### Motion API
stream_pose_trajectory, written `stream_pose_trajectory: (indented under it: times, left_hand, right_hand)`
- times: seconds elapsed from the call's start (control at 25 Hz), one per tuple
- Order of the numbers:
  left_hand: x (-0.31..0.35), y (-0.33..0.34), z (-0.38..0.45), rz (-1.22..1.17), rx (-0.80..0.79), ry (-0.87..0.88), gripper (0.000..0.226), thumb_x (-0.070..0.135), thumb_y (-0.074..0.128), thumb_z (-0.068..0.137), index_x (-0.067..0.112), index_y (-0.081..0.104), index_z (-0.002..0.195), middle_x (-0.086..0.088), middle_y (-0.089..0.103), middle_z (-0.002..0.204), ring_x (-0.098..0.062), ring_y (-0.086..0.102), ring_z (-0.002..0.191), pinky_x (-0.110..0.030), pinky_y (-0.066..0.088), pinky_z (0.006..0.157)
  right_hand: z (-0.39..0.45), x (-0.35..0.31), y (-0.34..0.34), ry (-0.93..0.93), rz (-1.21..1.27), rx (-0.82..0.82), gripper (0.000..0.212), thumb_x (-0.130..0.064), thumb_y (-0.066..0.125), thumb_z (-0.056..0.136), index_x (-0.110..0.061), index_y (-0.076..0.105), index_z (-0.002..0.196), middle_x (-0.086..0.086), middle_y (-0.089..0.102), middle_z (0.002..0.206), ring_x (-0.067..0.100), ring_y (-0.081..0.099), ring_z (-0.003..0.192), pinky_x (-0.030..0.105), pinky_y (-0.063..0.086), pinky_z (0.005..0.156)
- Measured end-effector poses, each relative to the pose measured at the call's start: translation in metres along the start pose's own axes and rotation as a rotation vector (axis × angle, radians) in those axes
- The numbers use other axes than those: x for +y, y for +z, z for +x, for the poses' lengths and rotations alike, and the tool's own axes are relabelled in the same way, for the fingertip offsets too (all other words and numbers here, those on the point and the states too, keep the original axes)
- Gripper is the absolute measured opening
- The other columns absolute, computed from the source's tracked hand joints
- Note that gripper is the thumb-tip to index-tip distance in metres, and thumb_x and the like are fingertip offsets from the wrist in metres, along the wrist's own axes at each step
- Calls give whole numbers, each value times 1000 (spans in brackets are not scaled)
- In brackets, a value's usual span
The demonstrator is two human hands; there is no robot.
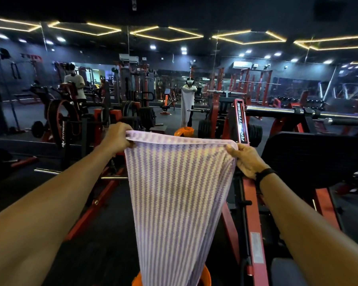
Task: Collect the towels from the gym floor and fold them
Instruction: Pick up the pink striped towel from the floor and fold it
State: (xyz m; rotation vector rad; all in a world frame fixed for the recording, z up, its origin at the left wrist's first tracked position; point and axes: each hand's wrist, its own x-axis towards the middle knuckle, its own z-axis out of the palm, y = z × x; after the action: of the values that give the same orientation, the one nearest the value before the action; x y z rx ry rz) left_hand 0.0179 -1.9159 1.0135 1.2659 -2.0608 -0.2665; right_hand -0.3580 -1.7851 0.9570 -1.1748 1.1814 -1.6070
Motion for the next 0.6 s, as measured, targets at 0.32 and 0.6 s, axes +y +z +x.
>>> stream_pose_trajectory:
  times: [0.32,0.6]
  left_hand:
    - [16,-2,-19,-304,-392,-357,19,22,69,86,9,64,73,-5,62,74,-15,55,66,-24,42,56]
    - [101,23,-18,-621,-466,-483,12,7,51,90,-1,61,90,-8,67,54,-14,64,44,-24,56,53]
  right_hand:
    - [-17,-20,40,166,-348,23,10,-16,74,73,-11,70,80,3,67,76,20,63,76,28,51,67]
    - [7,-13,116,-91,-464,164,22,-9,77,76,-15,62,61,3,59,68,15,55,67,30,46,64]
